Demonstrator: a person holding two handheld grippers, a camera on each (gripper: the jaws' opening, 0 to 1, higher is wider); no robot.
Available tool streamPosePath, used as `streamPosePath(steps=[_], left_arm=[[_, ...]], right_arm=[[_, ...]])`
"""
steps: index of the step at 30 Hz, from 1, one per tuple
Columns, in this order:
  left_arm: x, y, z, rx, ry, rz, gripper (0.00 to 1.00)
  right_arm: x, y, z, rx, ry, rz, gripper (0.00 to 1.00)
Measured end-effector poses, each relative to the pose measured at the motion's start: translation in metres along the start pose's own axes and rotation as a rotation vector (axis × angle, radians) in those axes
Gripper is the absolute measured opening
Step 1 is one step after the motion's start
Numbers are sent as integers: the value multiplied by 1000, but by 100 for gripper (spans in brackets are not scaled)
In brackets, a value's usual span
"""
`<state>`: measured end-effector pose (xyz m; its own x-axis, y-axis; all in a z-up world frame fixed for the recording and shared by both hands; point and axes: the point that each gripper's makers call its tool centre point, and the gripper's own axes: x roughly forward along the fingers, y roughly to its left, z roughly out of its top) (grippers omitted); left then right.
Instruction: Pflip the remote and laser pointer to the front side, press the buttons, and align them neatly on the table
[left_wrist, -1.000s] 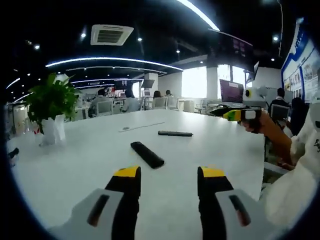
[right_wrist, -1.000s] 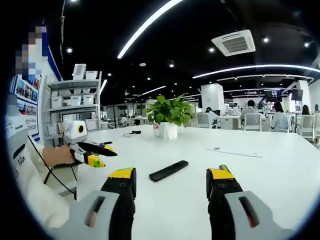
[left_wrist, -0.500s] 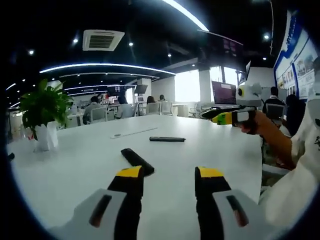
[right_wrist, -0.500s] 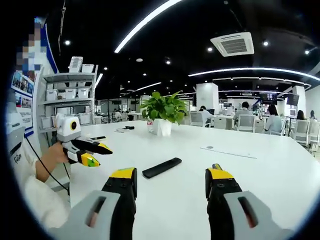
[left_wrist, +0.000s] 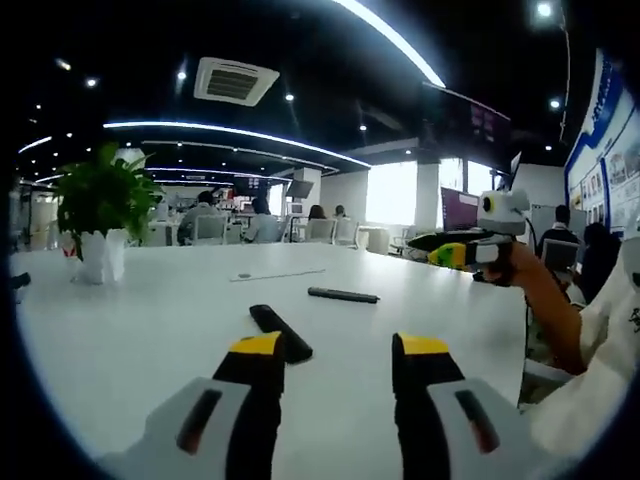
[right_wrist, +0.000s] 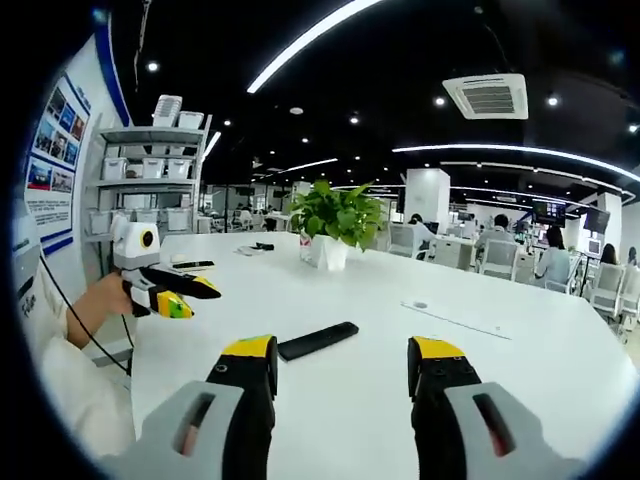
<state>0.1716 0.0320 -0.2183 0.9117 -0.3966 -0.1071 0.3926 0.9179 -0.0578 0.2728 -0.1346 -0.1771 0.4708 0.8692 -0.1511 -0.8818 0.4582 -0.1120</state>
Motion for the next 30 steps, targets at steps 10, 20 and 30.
streamPosePath(steps=[10,20,30], left_arm=[[6,-10,-17,48,89,-43,45],[5,-20,-24,45,104,-58,45],[3,-10,-27,36,113,-33,45]], right_arm=[[1,-17,1,2,24,-43,54],[-2,-30,-4,-6,53,-80,52],[12,-47,-2,4,71,-94,52]])
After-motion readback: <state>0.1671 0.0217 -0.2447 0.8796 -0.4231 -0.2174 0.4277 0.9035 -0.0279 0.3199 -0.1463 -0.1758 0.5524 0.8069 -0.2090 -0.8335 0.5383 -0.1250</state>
